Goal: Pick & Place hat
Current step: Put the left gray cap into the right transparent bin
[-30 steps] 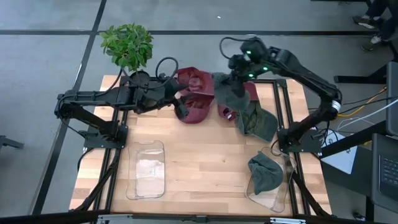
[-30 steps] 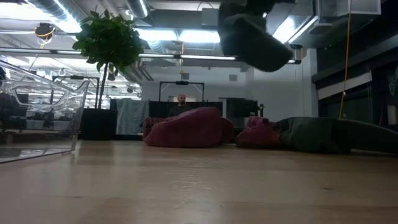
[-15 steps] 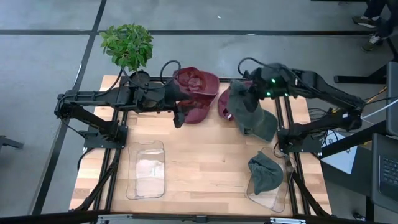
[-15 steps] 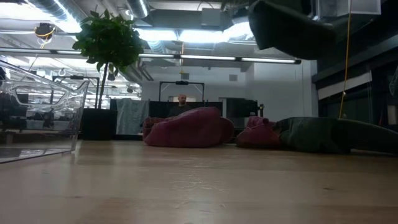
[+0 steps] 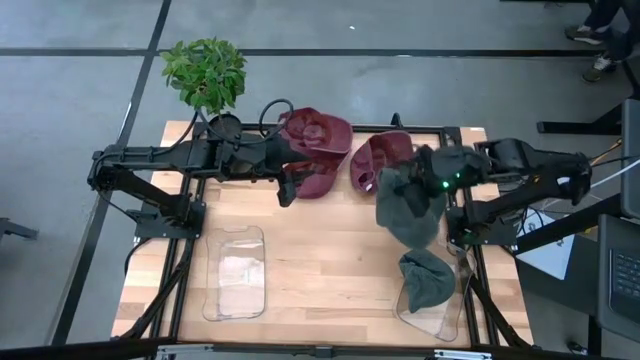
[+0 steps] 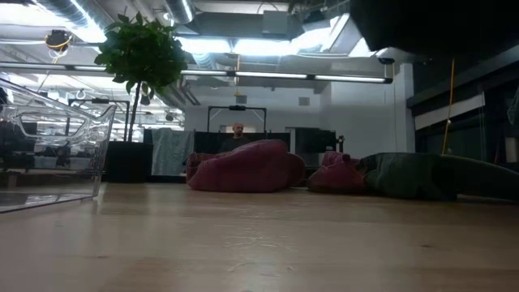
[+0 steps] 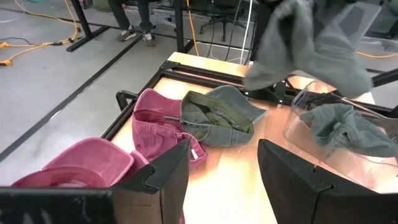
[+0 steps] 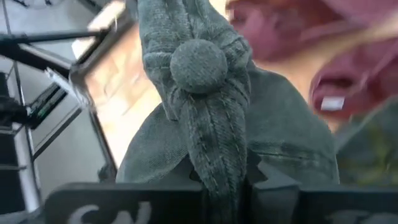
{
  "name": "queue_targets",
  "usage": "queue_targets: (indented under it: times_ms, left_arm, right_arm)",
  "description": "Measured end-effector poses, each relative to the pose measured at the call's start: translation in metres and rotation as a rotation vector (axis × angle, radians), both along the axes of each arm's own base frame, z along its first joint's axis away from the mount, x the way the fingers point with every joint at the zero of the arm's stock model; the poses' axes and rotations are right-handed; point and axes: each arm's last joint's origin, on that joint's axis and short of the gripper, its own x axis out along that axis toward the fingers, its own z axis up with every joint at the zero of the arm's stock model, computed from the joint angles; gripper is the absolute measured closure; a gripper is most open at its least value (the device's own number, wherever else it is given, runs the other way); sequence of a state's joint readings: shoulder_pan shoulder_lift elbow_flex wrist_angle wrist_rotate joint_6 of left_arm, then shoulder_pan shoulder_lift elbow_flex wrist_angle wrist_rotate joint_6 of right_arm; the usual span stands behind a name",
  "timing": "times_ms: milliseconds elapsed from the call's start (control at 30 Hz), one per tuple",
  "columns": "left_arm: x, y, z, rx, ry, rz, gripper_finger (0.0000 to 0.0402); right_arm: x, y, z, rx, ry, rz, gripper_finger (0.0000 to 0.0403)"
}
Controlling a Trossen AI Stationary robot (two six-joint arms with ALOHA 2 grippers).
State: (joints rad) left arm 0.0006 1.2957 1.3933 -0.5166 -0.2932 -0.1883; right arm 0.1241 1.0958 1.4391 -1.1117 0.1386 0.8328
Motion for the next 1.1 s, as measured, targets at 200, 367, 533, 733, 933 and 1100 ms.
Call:
queue_targets:
  times_ms: [200, 367, 533, 733, 933, 1100]
  left_arm:
    - [0.000, 0.000, -0.001, 0.001, 0.012, 0.000, 0.0219]
    - [0.000, 0.000, -0.001, 0.025, 0.021, -0.010, 0.0219]
    - [0.000, 0.000, -0.001, 0.026, 0.021, -0.011, 0.0219]
    - [0.000, 0.000, -0.004, 0.025, 0.028, -0.010, 0.0219]
    - [0.001, 0.000, -0.019, 0.016, 0.073, -0.007, 0.0219]
    - [0.002, 0.000, -0.020, -0.018, 0.062, 0.010, 0.0219]
  right_arm:
    - [-0.011, 0.022, -0.006, 0.100, 0.095, 0.010, 0.0380]
    - [-0.017, 0.041, -0.007, 0.104, 0.109, 0.097, 0.0380]
    - [-0.031, 0.059, -0.010, -0.008, 0.129, 0.159, 0.0380]
    - [-0.049, 0.075, -0.014, -0.076, 0.150, 0.165, 0.0380]
    - [-0.062, 0.084, -0.017, -0.112, 0.142, 0.155, 0.0380]
    - [-0.070, 0.091, -0.038, -0.174, 0.155, 0.175, 0.0379]
